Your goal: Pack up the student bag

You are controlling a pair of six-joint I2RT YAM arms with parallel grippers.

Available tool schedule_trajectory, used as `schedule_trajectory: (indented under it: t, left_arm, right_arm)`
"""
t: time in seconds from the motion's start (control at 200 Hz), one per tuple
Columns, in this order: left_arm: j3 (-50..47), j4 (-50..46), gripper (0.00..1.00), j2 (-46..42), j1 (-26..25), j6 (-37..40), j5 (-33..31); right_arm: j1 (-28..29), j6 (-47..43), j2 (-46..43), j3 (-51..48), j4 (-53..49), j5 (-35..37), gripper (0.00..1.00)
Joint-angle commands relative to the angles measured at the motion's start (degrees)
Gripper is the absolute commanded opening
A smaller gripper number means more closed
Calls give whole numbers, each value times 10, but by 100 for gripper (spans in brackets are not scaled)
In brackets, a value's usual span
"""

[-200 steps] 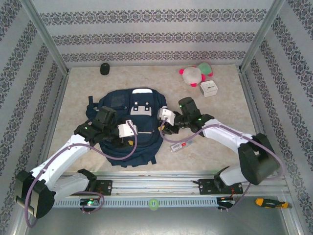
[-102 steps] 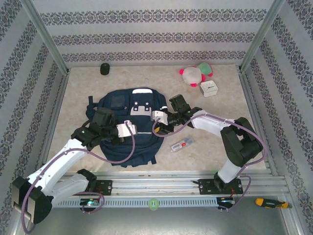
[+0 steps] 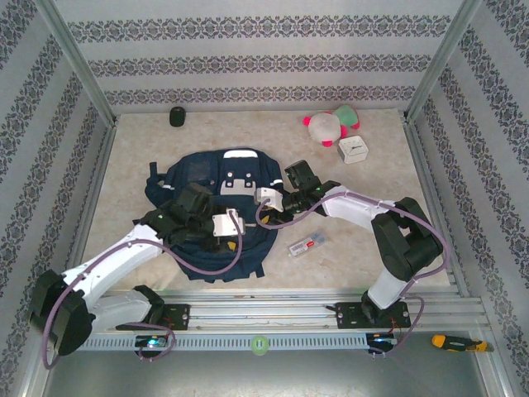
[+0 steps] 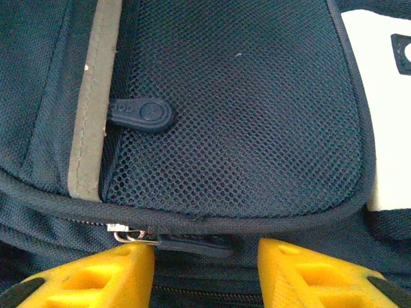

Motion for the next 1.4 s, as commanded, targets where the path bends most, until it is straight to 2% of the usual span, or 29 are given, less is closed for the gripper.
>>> schedule_trajectory:
  t: [0.0,0.095,0.2,0.23,0.27,0.31,0.345,0.41,0.475,0.61,0.795,0.944,1.064,1.164,1.224,1.394]
  left_arm:
    - [21,28,78,24,-20,1,-37]
    - [21,45,78,48,-22,-5,-63]
    - [13,85,72,58,-23,-23,-104]
    - [13,92,66,60,-23,-29,-106]
    - [12,100,51,59,-23,-38,-105]
    - [13,102,31,55,-23,-46,-99]
    - [13,102,20,48,-22,-52,-94]
    - [7,110,7,31,-20,-62,-83]
    - [-2,122,1,5,-11,-76,-55]
    - [-20,158,0,-37,19,-123,12]
    - [-22,169,0,-34,29,-127,3]
    - [-25,185,0,-34,39,-130,14]
    - [-27,179,0,-43,42,-118,31]
    - [-26,177,0,-50,44,-115,41]
    - [-29,179,0,-51,46,-113,49]
    - [-26,175,0,-48,46,-105,60]
  right_arm:
    - [3,16,-7,10,15,-12,45]
    - [3,20,-7,9,19,-16,45]
    - [3,21,-9,8,20,-15,45]
    - [3,21,-10,6,20,-14,45]
    - [3,22,-12,3,22,-14,45]
    - [2,25,-14,0,23,-13,45]
    - [1,27,-17,-3,24,-12,45]
    - [0,31,-22,-9,24,-14,45]
    - [-1,36,-29,-14,27,-18,45]
    - [9,56,-39,-19,25,-44,45]
    - [36,76,-64,-25,-8,-69,41]
    - [53,121,-128,-59,-28,-86,40]
    - [48,186,-192,-98,-24,-37,43]
    - [16,227,-230,-138,22,8,46]
    - [0,240,-225,-138,40,20,47]
    - [0,229,-165,-91,66,-15,48]
